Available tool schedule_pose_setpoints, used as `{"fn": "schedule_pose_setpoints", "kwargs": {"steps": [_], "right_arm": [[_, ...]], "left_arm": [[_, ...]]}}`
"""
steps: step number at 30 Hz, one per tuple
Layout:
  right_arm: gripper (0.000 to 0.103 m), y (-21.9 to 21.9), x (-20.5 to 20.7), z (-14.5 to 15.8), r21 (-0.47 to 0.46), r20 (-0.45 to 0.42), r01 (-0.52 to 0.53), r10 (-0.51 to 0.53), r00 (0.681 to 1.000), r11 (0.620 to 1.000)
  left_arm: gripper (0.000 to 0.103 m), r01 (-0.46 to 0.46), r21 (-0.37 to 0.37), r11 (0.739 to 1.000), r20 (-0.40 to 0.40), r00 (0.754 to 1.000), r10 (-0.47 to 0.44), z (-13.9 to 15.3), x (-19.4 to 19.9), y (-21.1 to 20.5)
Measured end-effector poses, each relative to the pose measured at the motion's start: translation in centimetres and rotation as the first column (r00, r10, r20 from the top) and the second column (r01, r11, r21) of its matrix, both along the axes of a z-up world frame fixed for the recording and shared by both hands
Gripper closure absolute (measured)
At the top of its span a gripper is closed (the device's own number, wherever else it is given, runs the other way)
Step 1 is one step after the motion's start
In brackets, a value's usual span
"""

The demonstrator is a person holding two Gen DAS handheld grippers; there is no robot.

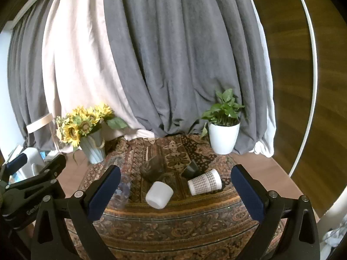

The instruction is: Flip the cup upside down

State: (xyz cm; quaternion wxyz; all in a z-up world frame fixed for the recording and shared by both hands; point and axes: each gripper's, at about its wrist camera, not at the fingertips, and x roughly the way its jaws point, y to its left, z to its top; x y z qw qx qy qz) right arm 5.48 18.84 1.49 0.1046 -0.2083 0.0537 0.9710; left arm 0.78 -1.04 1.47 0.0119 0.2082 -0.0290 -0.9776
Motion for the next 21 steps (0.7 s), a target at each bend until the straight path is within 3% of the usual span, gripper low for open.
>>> {"fn": "schedule_pose_setpoints", "kwargs": {"steps": [21], "right_arm": [[0.001, -0.43, -0.13, -0.12, 0.001, -0.012, -0.012, 0.012, 1.0, 1.0]], "left_arm": [[0.0, -0.007, 0.004, 1.0, -0.013, 1.0, 0.007, -0.01, 0.19, -0.66]]}}
